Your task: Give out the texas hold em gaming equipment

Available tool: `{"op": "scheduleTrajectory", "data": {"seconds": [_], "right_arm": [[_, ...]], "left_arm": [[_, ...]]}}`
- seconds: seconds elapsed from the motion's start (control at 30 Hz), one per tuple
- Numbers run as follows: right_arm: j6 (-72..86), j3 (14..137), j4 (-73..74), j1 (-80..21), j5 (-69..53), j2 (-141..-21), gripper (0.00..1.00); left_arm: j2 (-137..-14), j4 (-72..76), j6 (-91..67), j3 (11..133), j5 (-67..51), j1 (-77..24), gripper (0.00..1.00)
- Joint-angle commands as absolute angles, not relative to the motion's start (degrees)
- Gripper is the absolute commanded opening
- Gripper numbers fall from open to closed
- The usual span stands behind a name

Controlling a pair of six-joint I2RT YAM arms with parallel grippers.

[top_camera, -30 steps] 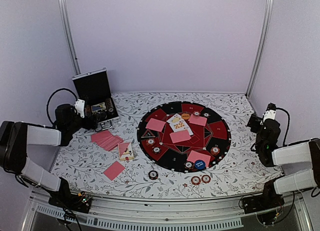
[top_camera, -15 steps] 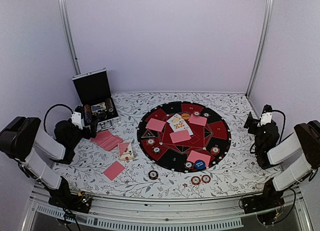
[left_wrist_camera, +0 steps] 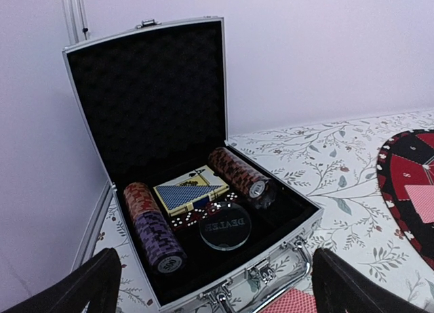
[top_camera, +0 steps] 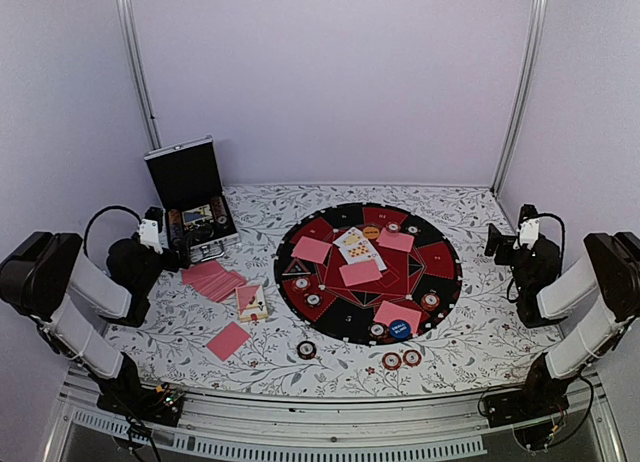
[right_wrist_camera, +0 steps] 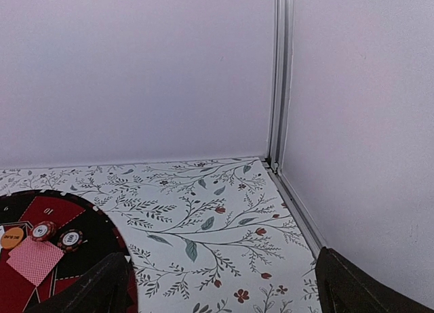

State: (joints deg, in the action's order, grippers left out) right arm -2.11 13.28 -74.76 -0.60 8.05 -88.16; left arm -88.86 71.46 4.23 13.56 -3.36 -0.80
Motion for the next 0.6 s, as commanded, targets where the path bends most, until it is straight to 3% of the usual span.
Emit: {"op": "scheduleTrajectory", "data": {"seconds": [0.0, 0.57], "right_arm": [[-0.3, 14.2, -73.9, -0.4, 6.2, -88.7, 0.99], [-0.4, 14.1, -74.3, -0.4, 6.1, -88.6, 0.99]], "left_arm": [[-89.3, 73.8, 3.6, 14.1, -2.6, -0.2, 1.00], [-89.4, 73.3, 3.2, 14.6, -1.6, -0.2, 1.00]]}}
